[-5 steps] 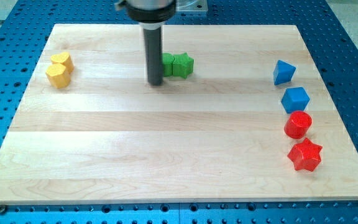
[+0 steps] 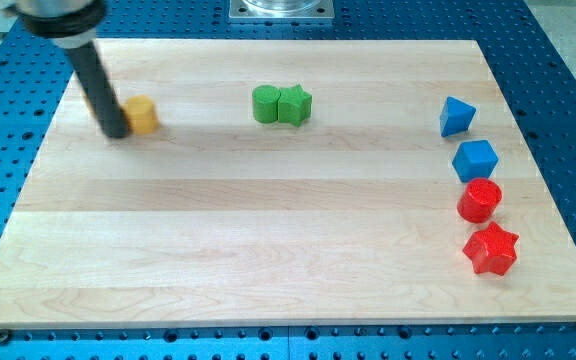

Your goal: Move the yellow blocks horizontally to the green blocks

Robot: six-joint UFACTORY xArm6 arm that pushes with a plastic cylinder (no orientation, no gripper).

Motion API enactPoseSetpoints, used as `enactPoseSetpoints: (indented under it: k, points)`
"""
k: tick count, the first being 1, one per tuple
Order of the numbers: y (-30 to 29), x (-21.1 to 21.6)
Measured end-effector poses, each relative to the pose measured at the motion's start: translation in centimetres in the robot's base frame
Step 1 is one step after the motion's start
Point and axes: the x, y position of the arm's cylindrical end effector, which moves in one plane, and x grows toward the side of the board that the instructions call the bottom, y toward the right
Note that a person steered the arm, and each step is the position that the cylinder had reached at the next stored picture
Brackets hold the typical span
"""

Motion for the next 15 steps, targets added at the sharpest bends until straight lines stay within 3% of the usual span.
enactPoseSetpoints:
  k: [1, 2, 3, 5, 6, 7, 8, 12, 14, 15]
  points:
    - [2.6, -0.5]
    - [-2.1, -1.4]
    - [5.0, -3.1]
    - [2.5, -8.4]
    - [5.2, -10.8]
    - [-7.5, -13.2]
    - [-11.9, -13.0]
    - [-12.1, -12.7]
    - [-11.2, -4.5]
    - [-7.5, -3.8]
